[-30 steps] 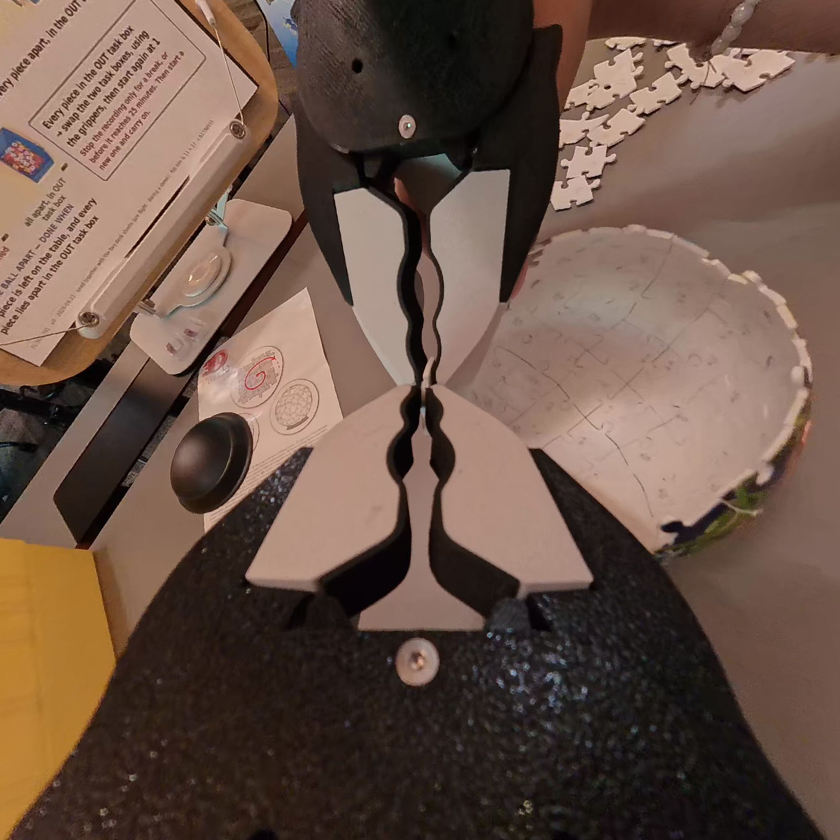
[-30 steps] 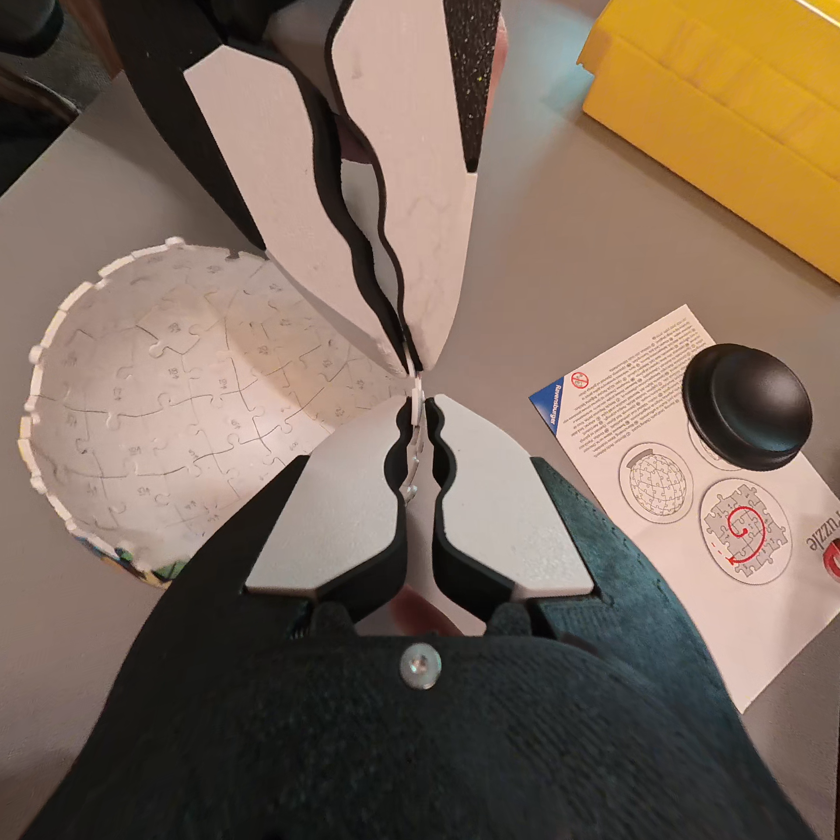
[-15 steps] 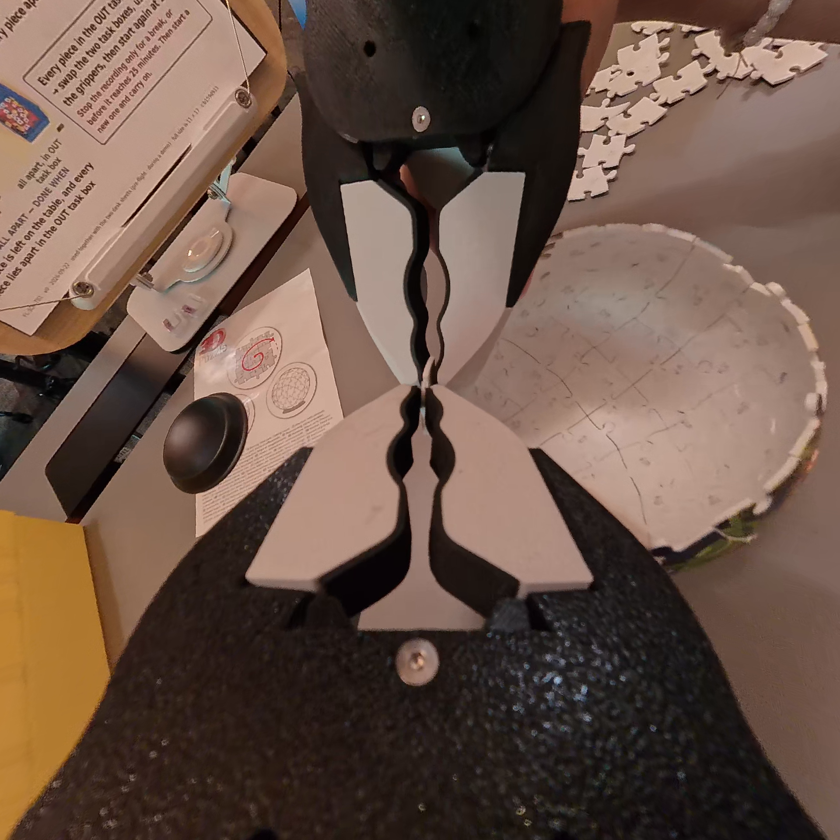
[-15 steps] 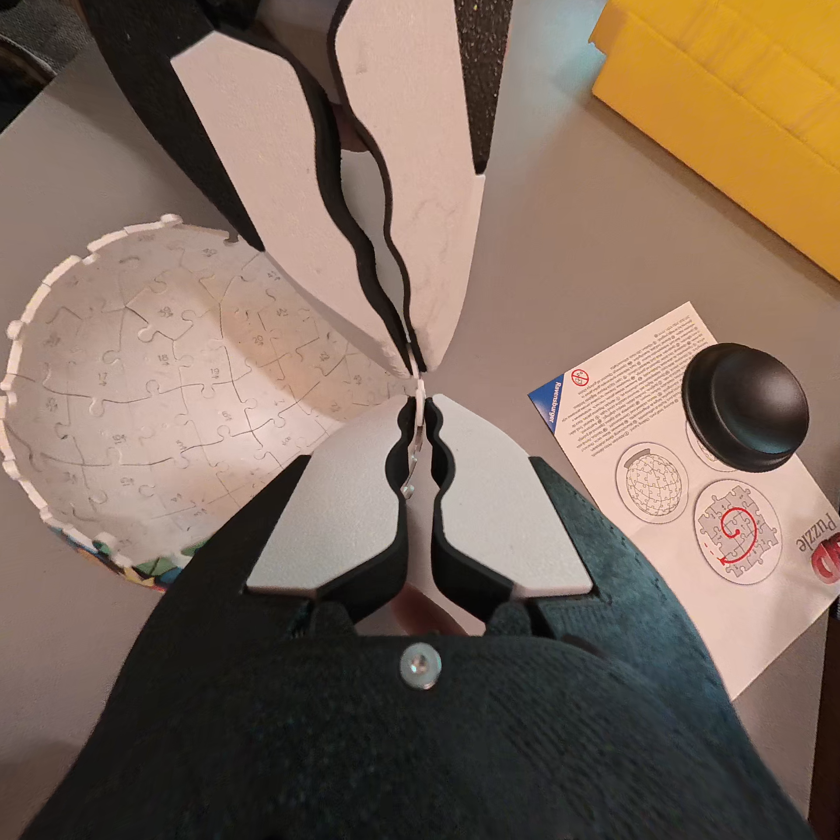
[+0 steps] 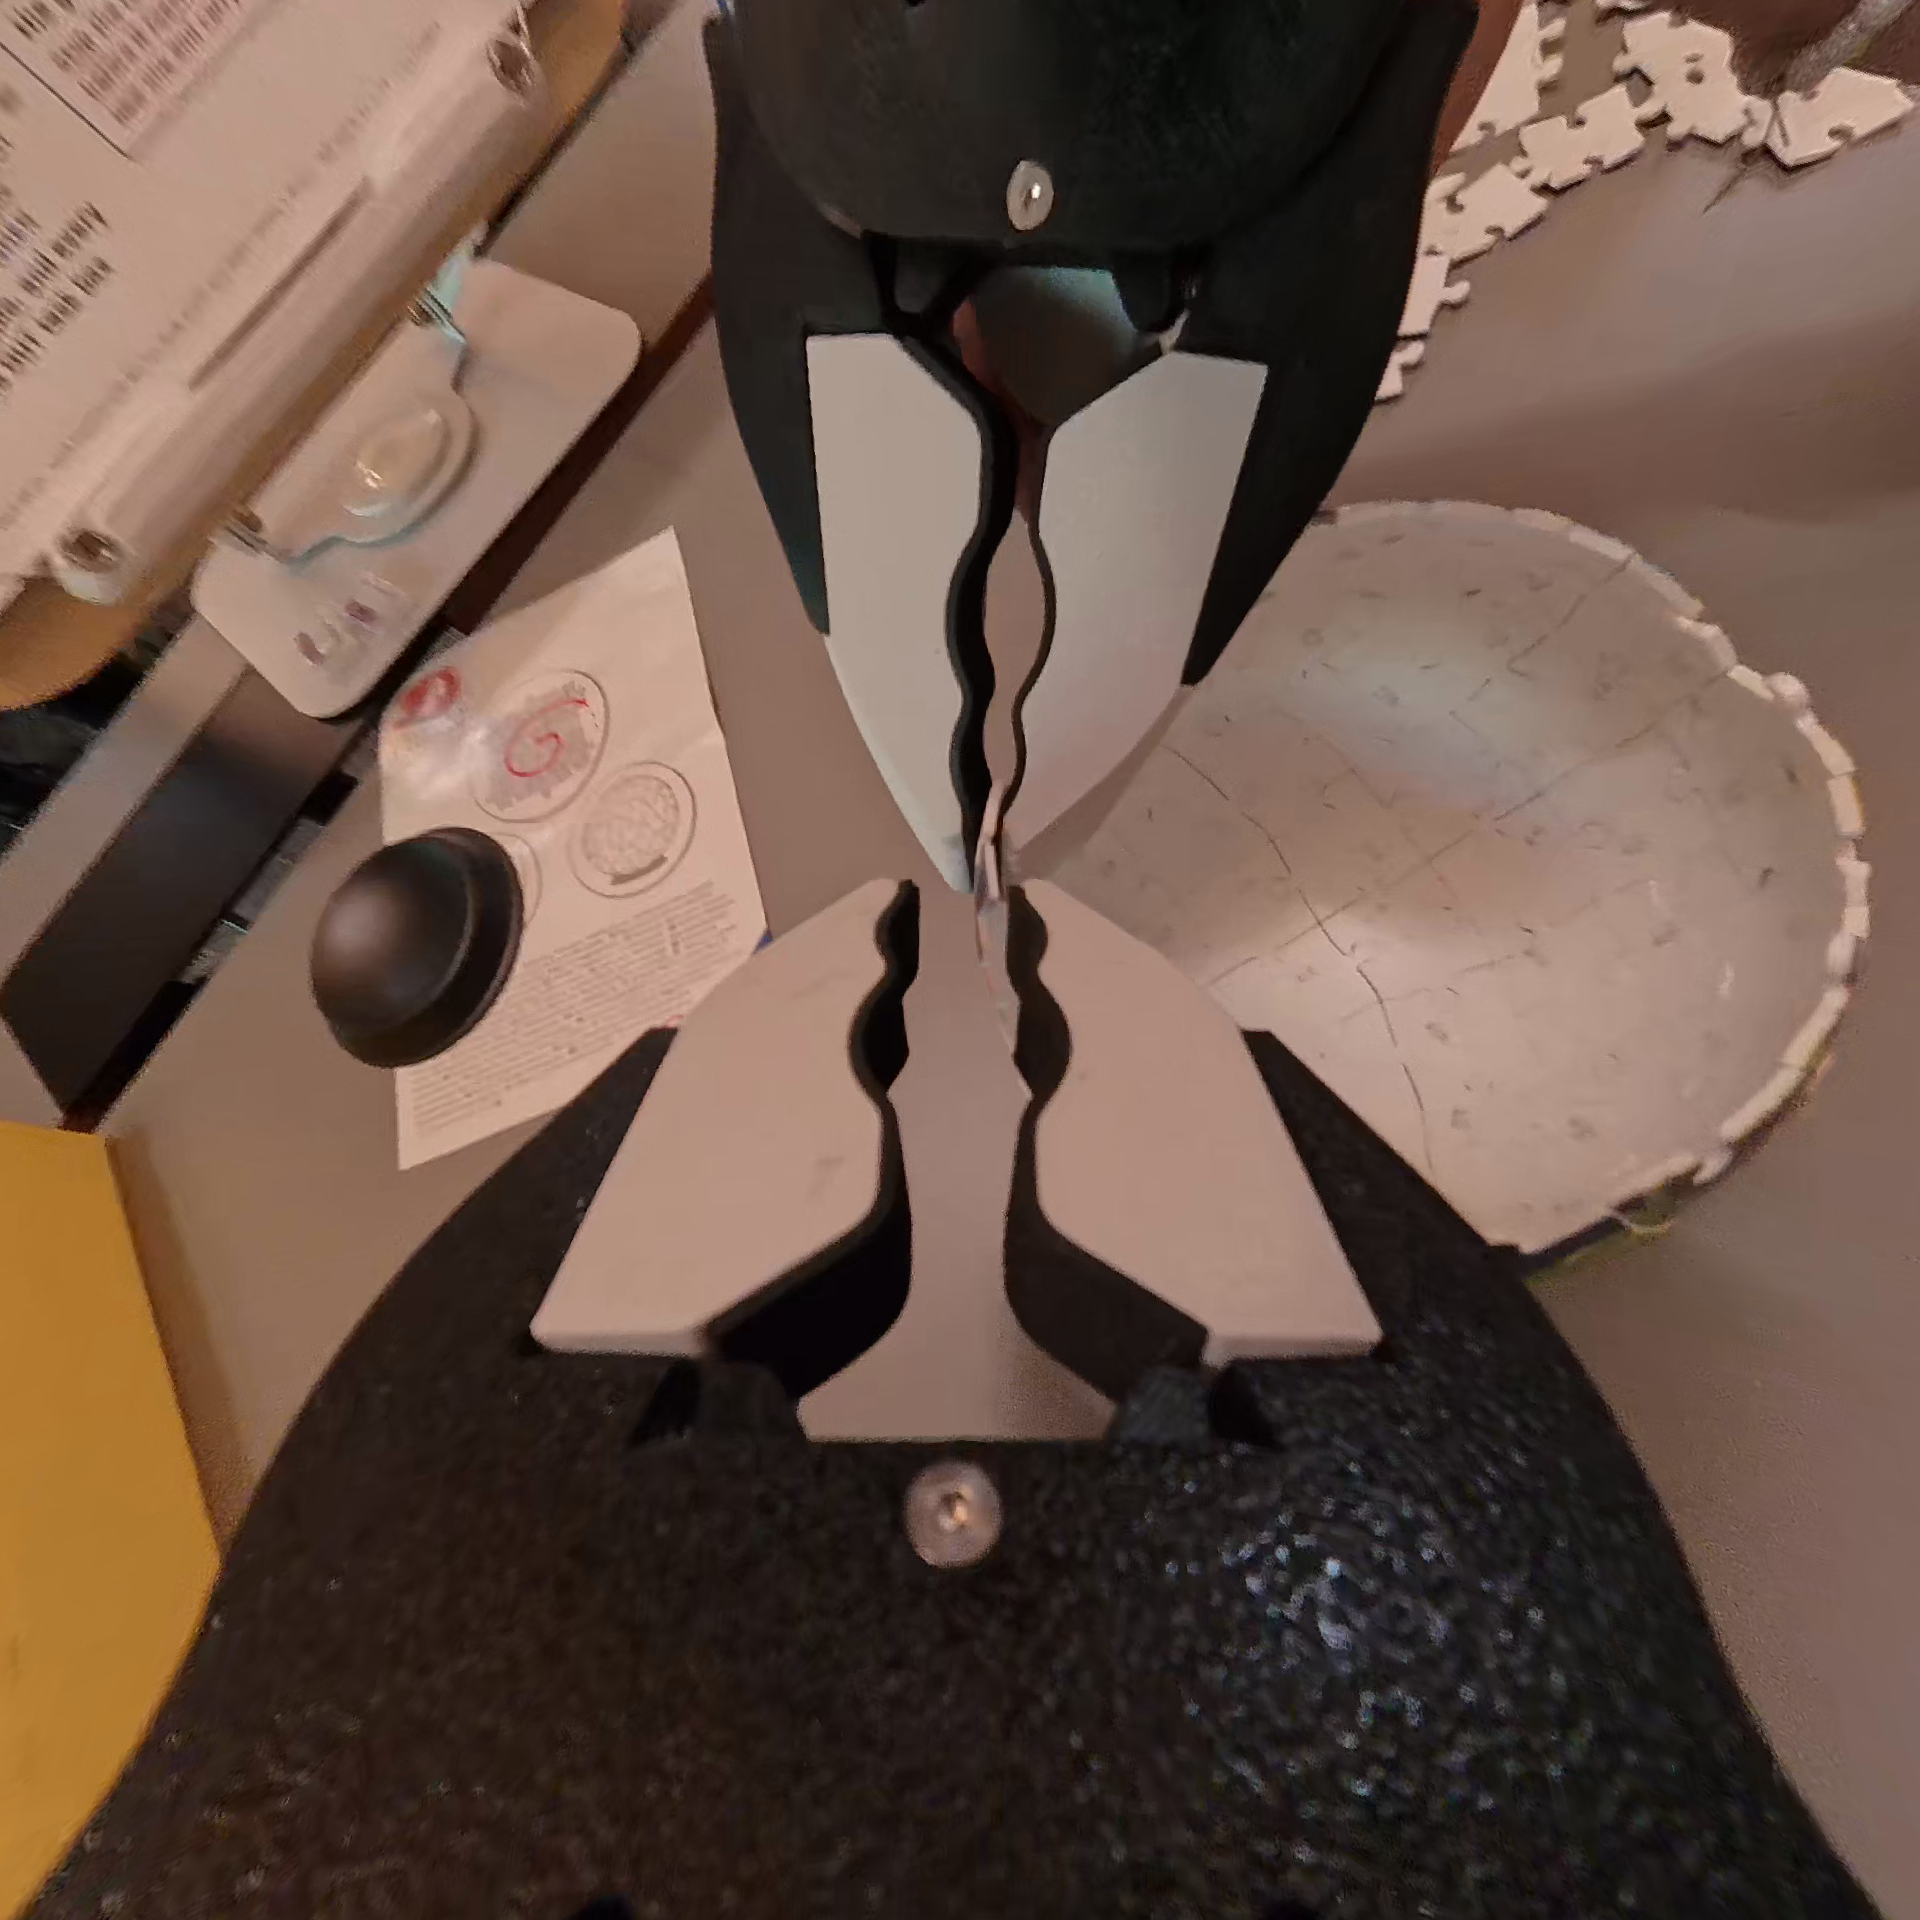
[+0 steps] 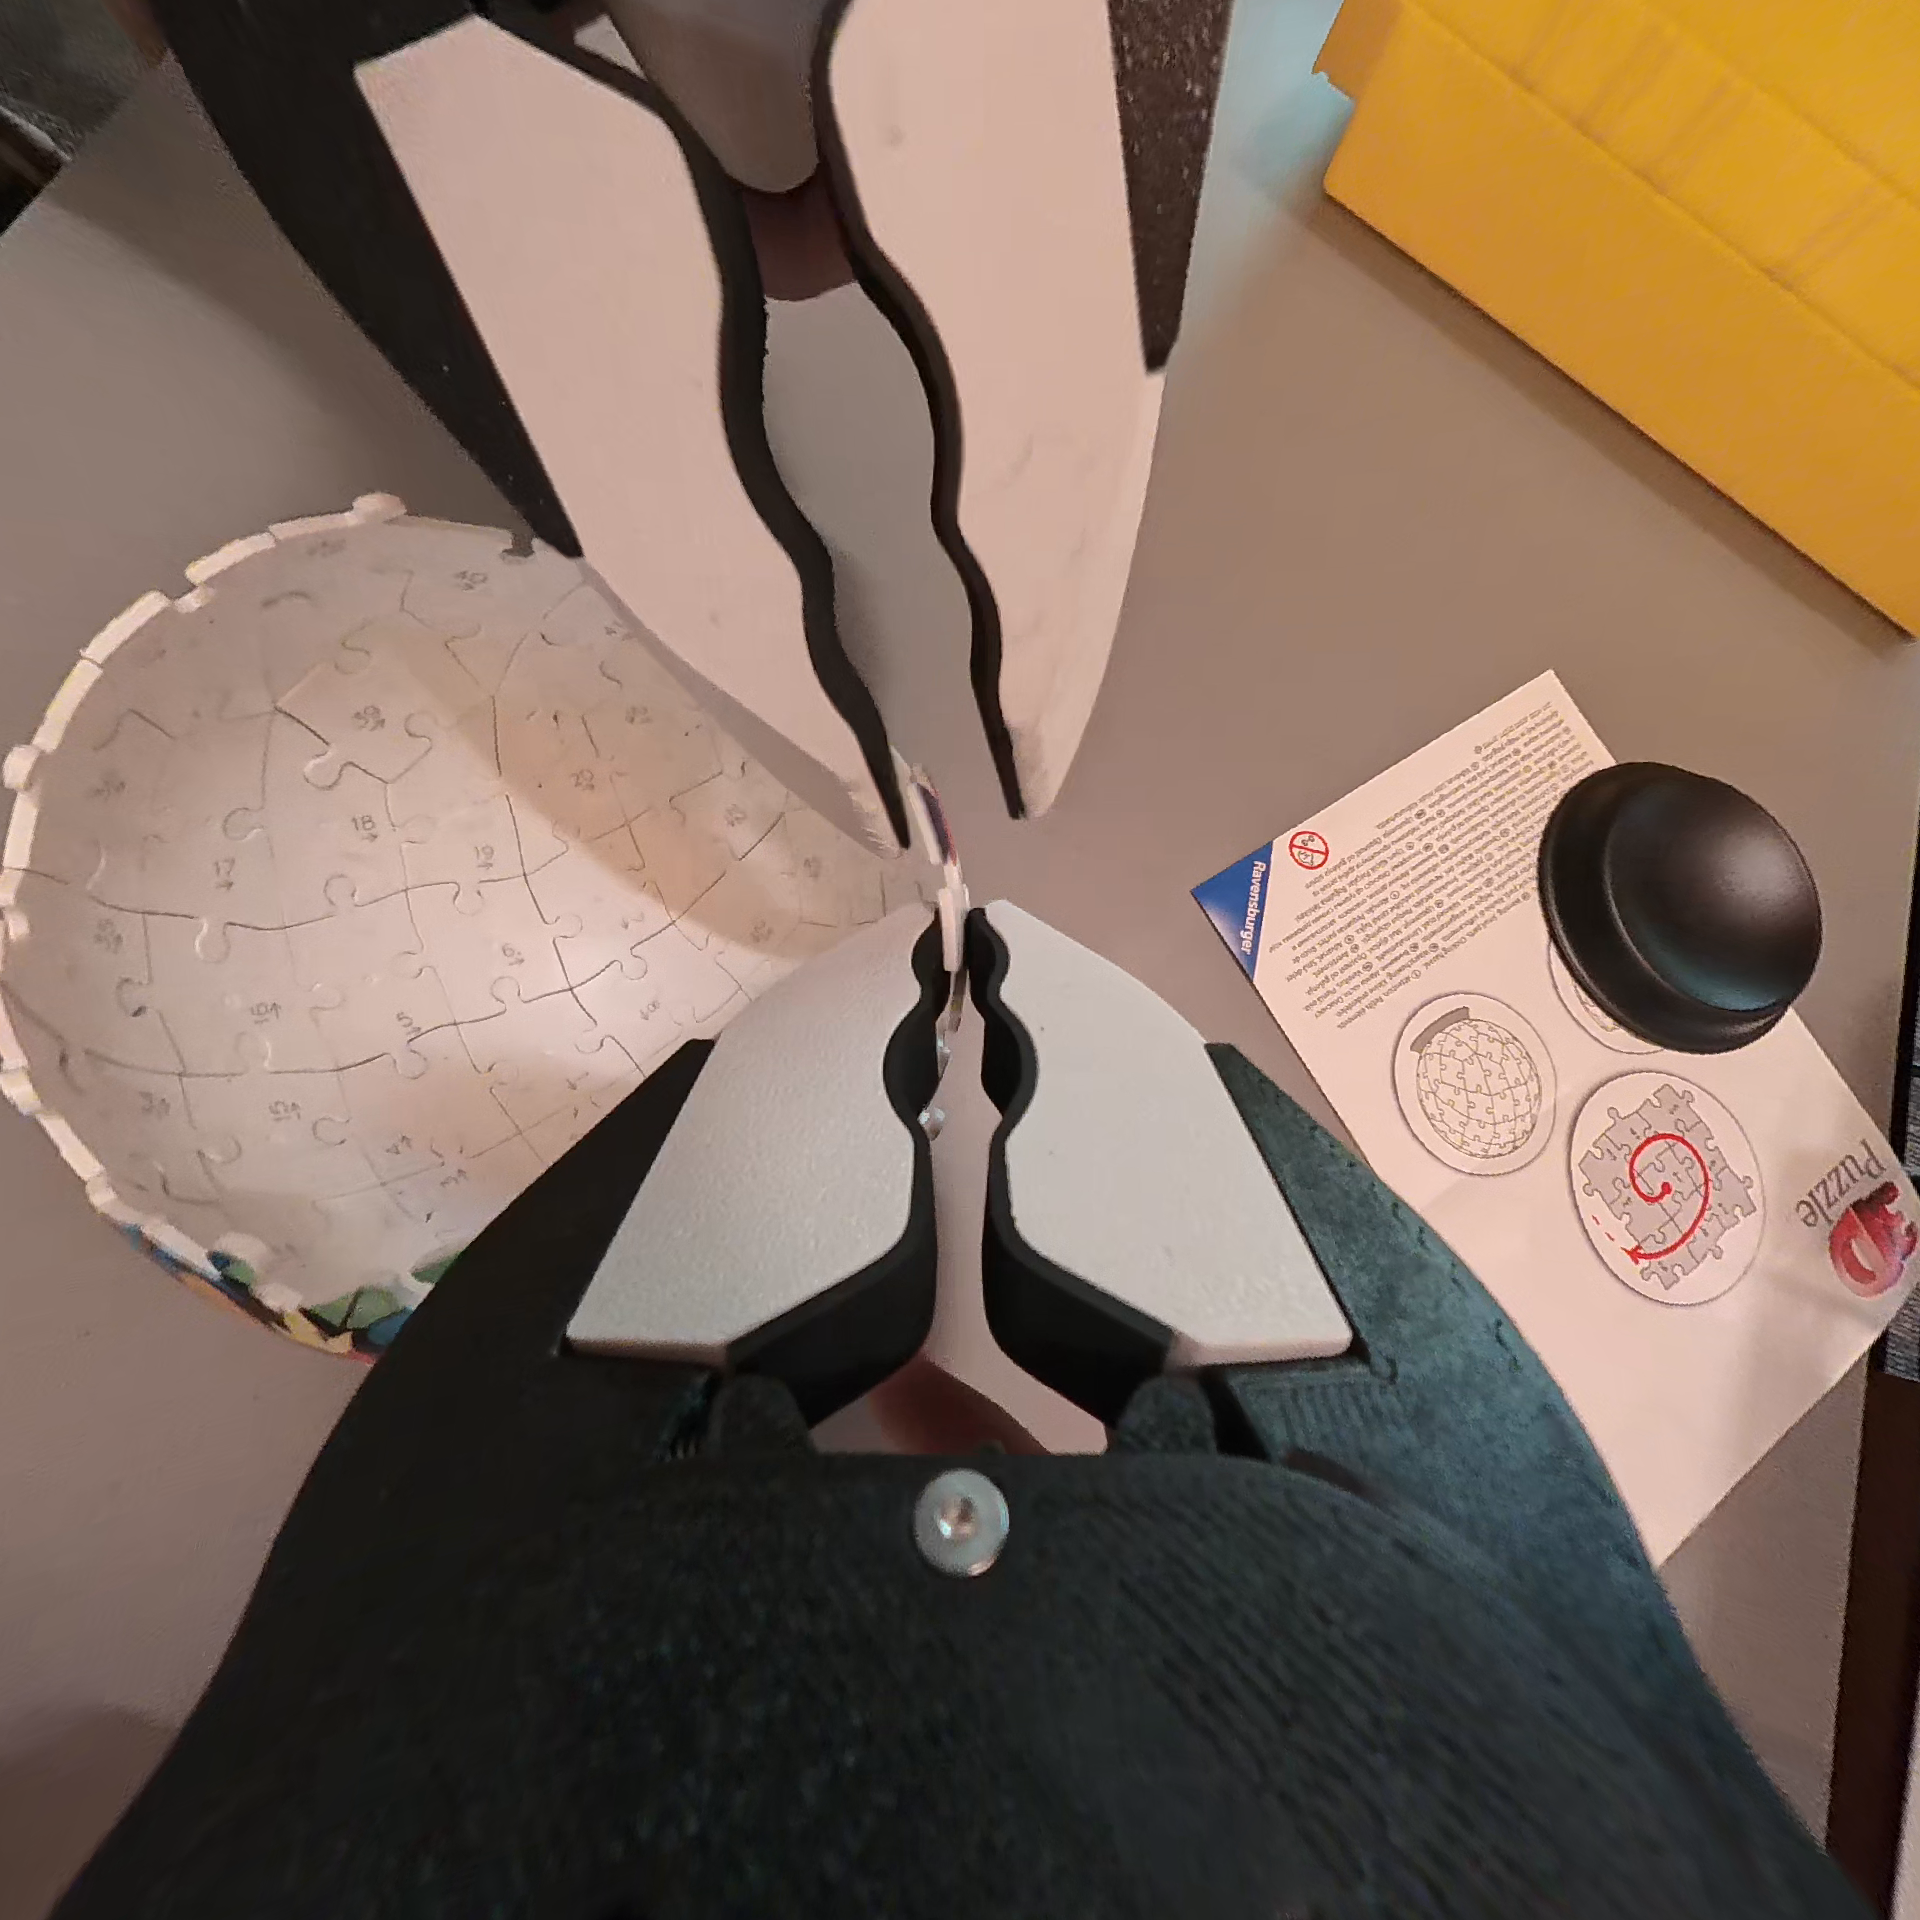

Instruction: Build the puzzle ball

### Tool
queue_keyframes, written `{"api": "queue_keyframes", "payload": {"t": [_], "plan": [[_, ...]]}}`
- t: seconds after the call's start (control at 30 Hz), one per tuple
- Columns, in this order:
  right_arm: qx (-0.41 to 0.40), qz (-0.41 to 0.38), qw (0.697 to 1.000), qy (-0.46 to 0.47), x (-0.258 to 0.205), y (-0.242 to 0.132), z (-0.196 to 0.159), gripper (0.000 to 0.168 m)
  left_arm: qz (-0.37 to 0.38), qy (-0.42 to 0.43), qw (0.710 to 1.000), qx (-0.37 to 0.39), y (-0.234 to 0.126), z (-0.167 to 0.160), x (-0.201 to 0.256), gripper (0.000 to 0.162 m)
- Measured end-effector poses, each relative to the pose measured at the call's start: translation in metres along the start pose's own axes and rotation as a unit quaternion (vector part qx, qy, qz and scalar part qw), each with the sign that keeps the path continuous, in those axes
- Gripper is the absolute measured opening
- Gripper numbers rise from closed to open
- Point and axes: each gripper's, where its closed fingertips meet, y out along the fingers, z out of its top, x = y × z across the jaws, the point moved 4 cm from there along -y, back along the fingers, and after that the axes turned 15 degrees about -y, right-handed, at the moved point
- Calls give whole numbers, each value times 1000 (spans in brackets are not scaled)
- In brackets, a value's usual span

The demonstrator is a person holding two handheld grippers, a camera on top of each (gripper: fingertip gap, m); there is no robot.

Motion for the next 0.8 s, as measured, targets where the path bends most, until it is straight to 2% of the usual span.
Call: {"api": "queue_keyframes", "payload": {"t": [0.13,0.3,0.6,0.67,0.73,0.8], "plan": [[5,1,1000,3,0,0,0,3,-27,-47,997,-59,4,-7,-1,12],[4,0,1000,9,0,0,1,3,-57,-93,989,-97,9,-6,0,9],[1,2,1000,13,2,1,-2,5,-55,-97,979,-172,15,-3,-6,2],[-8,-3,1000,4,2,1,-4,11,-58,-105,977,-175,16,-1,-5,2],[-16,-9,1000,-4,3,0,-6,24,-58,-110,977,-176,17,0,-5,2],[-10,-21,1000,-4,6,-2,-7,27,-53,-107,977,-178,17,0,-5,2]]}}
